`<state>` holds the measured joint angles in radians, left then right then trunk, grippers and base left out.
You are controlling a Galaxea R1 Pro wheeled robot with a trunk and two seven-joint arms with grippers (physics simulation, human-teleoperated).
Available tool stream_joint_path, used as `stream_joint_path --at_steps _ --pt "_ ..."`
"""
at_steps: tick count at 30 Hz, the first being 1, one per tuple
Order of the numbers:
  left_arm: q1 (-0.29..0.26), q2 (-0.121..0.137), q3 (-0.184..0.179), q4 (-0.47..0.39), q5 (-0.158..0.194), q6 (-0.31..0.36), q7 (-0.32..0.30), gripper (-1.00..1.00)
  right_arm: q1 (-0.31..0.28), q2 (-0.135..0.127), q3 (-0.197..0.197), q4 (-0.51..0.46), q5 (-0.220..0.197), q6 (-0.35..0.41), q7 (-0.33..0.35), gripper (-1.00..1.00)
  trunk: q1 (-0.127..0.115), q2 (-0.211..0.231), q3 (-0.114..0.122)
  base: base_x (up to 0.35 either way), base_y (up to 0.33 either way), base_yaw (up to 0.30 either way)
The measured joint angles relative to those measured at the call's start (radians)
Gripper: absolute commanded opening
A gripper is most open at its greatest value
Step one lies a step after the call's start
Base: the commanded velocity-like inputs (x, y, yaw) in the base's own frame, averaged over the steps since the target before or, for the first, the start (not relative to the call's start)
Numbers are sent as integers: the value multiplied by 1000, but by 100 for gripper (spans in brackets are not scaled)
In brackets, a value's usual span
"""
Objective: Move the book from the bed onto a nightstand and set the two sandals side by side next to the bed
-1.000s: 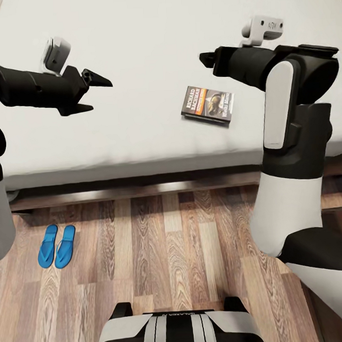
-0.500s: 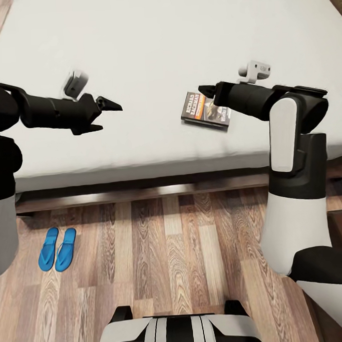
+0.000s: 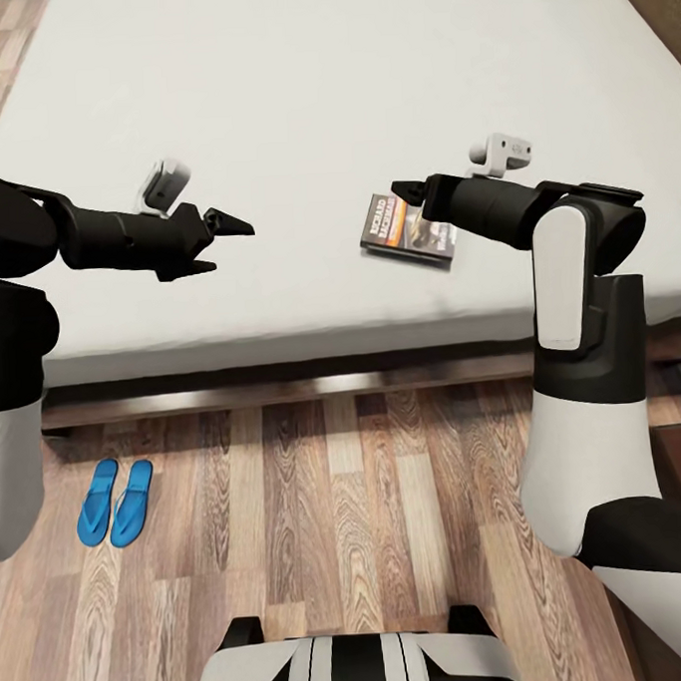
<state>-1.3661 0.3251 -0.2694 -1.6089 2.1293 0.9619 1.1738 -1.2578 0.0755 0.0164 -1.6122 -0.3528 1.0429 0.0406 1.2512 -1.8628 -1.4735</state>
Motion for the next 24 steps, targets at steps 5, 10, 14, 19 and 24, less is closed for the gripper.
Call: stream_joint_path --at_steps 5,10,14,19,24 --pt "-5 -12 -1 0 -18 0 -2 100 0 0 1 -1 2 0 0 100 0 0 8 0 0 0" --pt "-5 -17 -5 0 -48 0 -1 100 1 1 -1 -1 3 0 -2 100 0 0 16 0 0 0" --pt "0 -21 -9 0 -66 -1 0 100 1 3 0 -1 3 0 -3 100 0 0 23 0 0 0" --pt "4 -24 -38 0 -75 -4 -1 100 1 4 0 -1 4 0 -4 100 0 0 31 0 0 0" --pt "6 -29 -108 0 -77 -11 -1 100 2 5 -3 -1 4 0 -4 100 0 0 39 0 0 0"
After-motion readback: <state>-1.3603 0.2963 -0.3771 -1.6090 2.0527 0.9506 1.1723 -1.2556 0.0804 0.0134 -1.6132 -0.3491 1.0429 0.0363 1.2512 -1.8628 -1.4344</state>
